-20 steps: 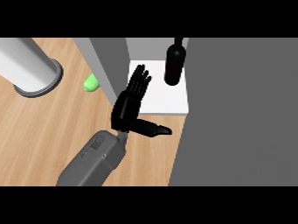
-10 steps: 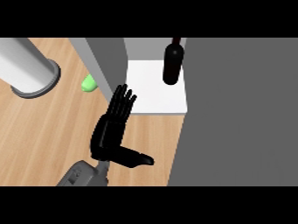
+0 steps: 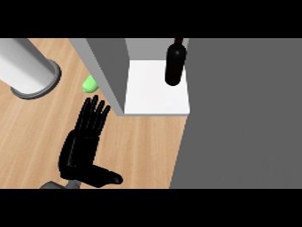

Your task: Pick up the wine, place it into the cabinet and close the cabinet

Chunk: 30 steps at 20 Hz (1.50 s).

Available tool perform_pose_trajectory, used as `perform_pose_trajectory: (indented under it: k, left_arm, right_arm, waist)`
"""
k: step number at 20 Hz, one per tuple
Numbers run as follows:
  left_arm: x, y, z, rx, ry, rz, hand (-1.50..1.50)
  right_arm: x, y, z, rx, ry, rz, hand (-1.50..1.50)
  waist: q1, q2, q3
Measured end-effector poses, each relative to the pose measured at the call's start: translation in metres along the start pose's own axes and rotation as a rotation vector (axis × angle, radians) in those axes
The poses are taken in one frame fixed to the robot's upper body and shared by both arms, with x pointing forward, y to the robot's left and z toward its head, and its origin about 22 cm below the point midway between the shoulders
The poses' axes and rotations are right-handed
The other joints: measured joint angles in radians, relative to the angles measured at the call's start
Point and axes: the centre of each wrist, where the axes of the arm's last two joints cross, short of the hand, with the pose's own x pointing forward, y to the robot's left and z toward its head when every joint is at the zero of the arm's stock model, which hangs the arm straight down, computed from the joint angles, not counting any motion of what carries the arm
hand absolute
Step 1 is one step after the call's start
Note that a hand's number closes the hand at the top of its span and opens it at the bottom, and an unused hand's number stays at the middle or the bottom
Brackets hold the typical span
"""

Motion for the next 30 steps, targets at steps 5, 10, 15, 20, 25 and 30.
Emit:
perform_pose_trajectory:
  k: [5, 10, 15, 20, 25, 30]
  left_arm:
    - [0.019, 0.030, 0.009, 0.016, -0.033, -0.039, -1.50]
    - [0.043, 0.056, 0.021, 0.035, -0.058, -0.077, -1.50]
    - [0.062, 0.083, 0.031, 0.053, -0.068, -0.092, -1.50]
    - [0.077, 0.098, 0.032, 0.052, -0.080, -0.106, -1.50]
    - [0.089, 0.110, 0.037, 0.042, -0.066, -0.108, -1.50]
    - [0.101, 0.123, 0.039, 0.030, -0.064, -0.115, -1.50]
  right_arm:
    - [0.000, 0.005, 0.004, 0.196, 0.022, -0.021, 1.50]
    - [0.000, 0.012, 0.006, 0.269, 0.029, -0.063, 1.50]
    - [0.000, 0.017, 0.005, 0.293, 0.045, -0.083, 1.50]
    - [0.003, 0.019, -0.002, 0.315, 0.054, -0.067, 1.50]
    - [0.005, 0.020, -0.007, 0.346, 0.052, -0.049, 1.50]
    - [0.007, 0.018, -0.017, 0.356, 0.015, -0.020, 1.50]
  waist:
    - [-0.001, 0.000, 0.000]
    - [0.000, 0.001, 0.000]
    - [0.000, 0.002, -0.001]
    - [0.004, 0.003, -0.003]
    - [0.011, 0.003, -0.003]
    - [0.024, 0.006, -0.005]
